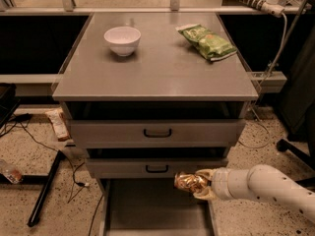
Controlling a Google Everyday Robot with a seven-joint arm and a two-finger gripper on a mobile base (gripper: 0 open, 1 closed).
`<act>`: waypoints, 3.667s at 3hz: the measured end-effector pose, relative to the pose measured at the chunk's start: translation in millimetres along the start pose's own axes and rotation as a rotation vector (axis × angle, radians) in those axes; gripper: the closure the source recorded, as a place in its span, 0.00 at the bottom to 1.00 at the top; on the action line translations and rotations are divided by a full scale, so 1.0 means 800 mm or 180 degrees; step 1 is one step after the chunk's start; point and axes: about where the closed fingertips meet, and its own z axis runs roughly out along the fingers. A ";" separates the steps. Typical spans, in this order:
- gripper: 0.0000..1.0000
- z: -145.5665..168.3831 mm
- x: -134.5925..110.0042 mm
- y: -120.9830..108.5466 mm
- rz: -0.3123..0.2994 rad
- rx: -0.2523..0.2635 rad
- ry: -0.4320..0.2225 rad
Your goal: Pick orange can from bottom drawer and place on counter
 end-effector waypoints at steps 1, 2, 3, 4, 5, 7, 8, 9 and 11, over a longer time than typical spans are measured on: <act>1.00 -0.002 -0.002 -0.001 -0.0006 0.0004 -0.0001; 1.00 -0.039 -0.022 -0.021 -0.0126 0.0141 0.0043; 1.00 -0.094 -0.057 -0.053 -0.0338 0.0357 0.0083; 1.00 -0.143 -0.090 -0.099 -0.0505 0.0512 0.0169; 1.00 -0.194 -0.120 -0.156 -0.0582 0.0607 0.0235; 1.00 -0.271 -0.166 -0.217 -0.0685 0.0761 0.0249; 1.00 -0.286 -0.190 -0.231 -0.0881 0.0835 0.0301; 1.00 -0.324 -0.246 -0.253 -0.1280 0.0974 0.0315; 1.00 -0.311 -0.326 -0.348 -0.1421 0.0937 -0.0437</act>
Offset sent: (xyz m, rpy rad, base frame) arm 0.0032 -0.0164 0.1027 -0.0643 -0.1481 -0.0100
